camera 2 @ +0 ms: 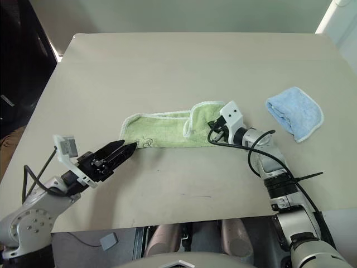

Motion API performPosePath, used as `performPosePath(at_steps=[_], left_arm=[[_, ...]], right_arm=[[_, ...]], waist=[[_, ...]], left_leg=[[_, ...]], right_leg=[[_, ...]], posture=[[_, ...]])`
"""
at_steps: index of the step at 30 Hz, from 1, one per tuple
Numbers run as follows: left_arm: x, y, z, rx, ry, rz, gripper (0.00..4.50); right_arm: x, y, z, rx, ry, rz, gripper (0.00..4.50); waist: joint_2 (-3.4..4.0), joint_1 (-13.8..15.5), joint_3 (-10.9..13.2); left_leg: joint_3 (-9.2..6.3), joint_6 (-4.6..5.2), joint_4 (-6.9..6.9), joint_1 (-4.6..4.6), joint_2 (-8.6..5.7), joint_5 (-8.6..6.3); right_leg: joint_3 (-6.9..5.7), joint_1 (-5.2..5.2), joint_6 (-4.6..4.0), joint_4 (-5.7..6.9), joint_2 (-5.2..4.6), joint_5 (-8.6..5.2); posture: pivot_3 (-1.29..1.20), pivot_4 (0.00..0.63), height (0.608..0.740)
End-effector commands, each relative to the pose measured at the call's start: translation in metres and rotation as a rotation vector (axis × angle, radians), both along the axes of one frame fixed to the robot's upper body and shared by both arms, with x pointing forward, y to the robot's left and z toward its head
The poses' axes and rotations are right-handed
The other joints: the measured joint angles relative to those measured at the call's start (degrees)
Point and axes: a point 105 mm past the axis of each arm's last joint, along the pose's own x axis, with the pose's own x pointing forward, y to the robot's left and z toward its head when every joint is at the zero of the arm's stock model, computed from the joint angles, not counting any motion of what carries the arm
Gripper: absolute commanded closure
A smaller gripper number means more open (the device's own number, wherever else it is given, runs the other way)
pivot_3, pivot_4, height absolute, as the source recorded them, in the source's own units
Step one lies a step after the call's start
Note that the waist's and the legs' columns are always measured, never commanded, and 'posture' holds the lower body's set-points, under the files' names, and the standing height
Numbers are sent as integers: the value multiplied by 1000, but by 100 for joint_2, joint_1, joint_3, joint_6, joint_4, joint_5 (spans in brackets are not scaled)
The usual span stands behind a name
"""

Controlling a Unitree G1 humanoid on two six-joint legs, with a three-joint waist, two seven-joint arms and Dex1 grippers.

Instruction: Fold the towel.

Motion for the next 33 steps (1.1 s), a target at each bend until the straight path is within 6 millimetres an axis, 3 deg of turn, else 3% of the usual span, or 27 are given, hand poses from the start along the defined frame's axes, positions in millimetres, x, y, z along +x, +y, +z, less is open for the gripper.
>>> performPosePath(at_steps=[1,7,13,16,20,23,29,33], left_arm=[[-6,8,4,-82,25,99,204],[-10,6,-10,-177,142,196,102],[-14,-1,-43,-236,353,300,102],[-8,-1,-47,-276,388,352,102],[12,1,-38,-379,364,383,102],[29,6,-41,-443,383,420,102],[59,-3,-38,-460,376,380,102],[72,-7,-47,-467,412,370,102]], right_arm=[[-7,1,56,90,-146,82,4460],[-30,9,85,130,-206,215,4489],[-38,15,89,154,-205,247,4489],[-38,15,88,166,-194,239,4489],[-41,17,82,179,-169,237,4489],[-45,17,80,185,-157,236,4489],[-47,14,81,192,-152,212,4489],[-49,14,84,197,-159,206,4489]], waist=[[1,-4,1],[0,-3,1],[1,8,1],[6,20,4],[16,42,9],[16,68,10],[19,86,11],[19,121,11]], left_leg=[[0,-3,-1,2,-1,-1],[0,-7,-19,45,4,1],[-1,-20,-35,60,3,7],[-1,-35,-73,106,-5,15],[-2,-102,-107,163,-8,-1],[-6,-110,-111,164,-6,6],[-8,-108,-110,163,-10,18],[-10,-92,-110,163,-11,25]], right_leg=[[2,1,1,-2,1,-1],[4,42,23,-12,14,-26],[5,51,49,-12,18,-55],[12,88,45,-16,13,-60],[17,131,37,-12,11,-73],[16,134,36,-7,13,-73],[15,141,37,-10,16,-73],[14,143,40,-9,15,-76]], posture=[[0,150,736],[0,150,736],[0,150,736],[0,150,736],[0,150,736],[0,150,736],[0,150,736],[0,150,736]])
